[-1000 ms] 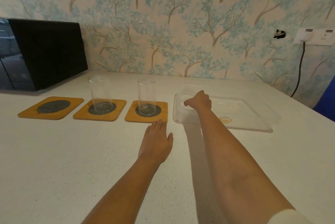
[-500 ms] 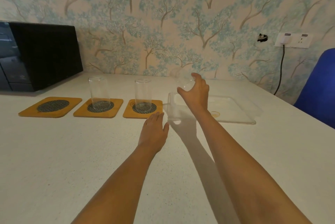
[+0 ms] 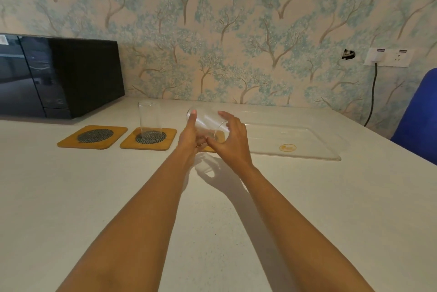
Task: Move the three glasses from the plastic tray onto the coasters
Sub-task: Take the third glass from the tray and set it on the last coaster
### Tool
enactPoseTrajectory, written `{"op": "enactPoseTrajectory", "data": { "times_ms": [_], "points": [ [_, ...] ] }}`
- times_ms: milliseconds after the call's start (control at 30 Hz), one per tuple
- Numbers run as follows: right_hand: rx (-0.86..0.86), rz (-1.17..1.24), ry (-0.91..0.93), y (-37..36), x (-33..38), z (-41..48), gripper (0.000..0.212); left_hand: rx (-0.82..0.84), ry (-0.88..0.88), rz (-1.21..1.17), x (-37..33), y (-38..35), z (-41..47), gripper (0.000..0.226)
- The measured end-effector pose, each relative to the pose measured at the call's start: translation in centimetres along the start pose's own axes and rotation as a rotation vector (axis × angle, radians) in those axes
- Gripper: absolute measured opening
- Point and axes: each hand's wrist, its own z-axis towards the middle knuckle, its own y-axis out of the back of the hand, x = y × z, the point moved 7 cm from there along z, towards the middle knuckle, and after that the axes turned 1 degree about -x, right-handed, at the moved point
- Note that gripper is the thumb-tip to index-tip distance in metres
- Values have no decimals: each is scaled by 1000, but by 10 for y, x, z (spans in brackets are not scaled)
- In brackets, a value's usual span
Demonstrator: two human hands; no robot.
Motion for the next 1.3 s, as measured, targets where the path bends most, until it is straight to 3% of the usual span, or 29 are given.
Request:
{"op": "enactPoseTrajectory", "data": {
  "times_ms": [133, 333, 433, 567, 700, 900, 1300],
  "points": [
    [40, 31, -6, -20, 7, -7, 70, 6, 56, -40, -4, 20, 3, 59],
    [249, -86, -129, -59, -1, -16, 103, -121, -7, 40, -16, 63, 12, 60],
    [275, -186, -151, -74, -2, -22, 89, -200, -42, 99, -27, 86, 15, 46],
    [291, -239, -132, -100, 9, -23, 59, -311, -98, 186, -43, 119, 15, 74],
    [339, -238, -131, -137, 26, -22, 48, -372, -195, 268, -62, 146, 17, 75],
    [426, -356, -129, -187, 47, -21, 44, -398, -272, 404, -80, 182, 30, 75],
    [335, -624, -280, -206, 33, -16, 42, -450, -315, 602, -93, 240, 60, 76]
  ]
}}
